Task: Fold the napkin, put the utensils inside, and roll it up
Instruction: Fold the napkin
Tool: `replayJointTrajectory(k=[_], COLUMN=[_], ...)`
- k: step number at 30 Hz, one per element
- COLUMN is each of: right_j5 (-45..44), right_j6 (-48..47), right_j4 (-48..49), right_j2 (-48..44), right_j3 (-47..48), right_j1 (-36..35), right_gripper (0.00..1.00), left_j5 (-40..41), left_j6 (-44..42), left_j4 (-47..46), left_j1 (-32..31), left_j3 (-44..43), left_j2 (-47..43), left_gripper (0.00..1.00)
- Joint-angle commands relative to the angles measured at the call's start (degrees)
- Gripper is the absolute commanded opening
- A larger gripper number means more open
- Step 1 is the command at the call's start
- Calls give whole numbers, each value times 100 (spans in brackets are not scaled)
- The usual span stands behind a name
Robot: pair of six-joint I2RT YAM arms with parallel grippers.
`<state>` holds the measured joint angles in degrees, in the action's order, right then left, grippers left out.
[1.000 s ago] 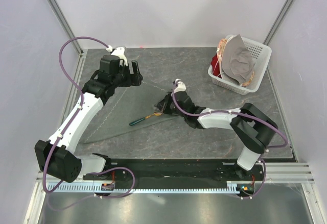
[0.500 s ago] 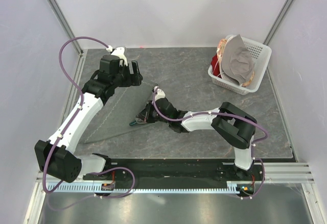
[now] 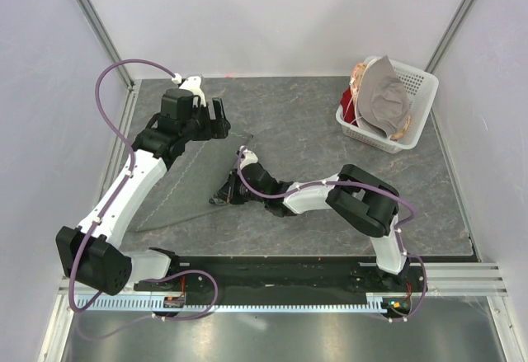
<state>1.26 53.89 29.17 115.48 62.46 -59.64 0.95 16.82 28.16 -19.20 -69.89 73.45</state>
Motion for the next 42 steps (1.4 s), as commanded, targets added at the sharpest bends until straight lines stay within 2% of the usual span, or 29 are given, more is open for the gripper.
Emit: replayJointTrajectory(k=[1,4,5,7,8,10,15,18,24,25,28,35,42], right_j5=[190,313,314,261,209,138,216,751,2016,2419,2782,3292,3417], right_j6=[8,-229,-351,-773,-914,-1299,-1636,-1802,-2383,-2383,-2374,-2137,-2023], right_j4=[230,133,72,-209,-314,-727,-1263,-1605,-2204,-2214,-2152,-1573,-1440], right_j2=[141,81,10,-305,-437,-842,-1790,-2046,-1689,-1582,-1213,-730,-500], right_j3=[355,469,487,478,461,373,-372,-690,-735,-717,-665,-691,-717], right_j1=[-57,-48,-39,5,39,180,977,1601,2385,2456,2597,2703,2703], right_gripper=[0,24,38,46,57,61,62,61,59,59,57,47,38], left_j5=[-25,-16,-7,10,10,10,10,10,10,10,28,89,63], left_j6=[-91,-100,-109,-109,-109,-117,-109,-117,-135,-135,-153,-179,-179], left_j4=[-206,-215,-206,-206,-206,-206,-215,-215,-215,-215,-223,-232,-224], left_j1=[30,22,22,22,22,22,22,22,22,13,13,13,13], left_j3=[2,1,1,10,10,10,10,10,28,19,37,63,54], left_j2=[-173,-164,-156,-164,-156,-147,-129,-112,-59,-50,-41,20,20], left_gripper=[89,89,89,89,89,89,89,89,89,89,89,89,89])
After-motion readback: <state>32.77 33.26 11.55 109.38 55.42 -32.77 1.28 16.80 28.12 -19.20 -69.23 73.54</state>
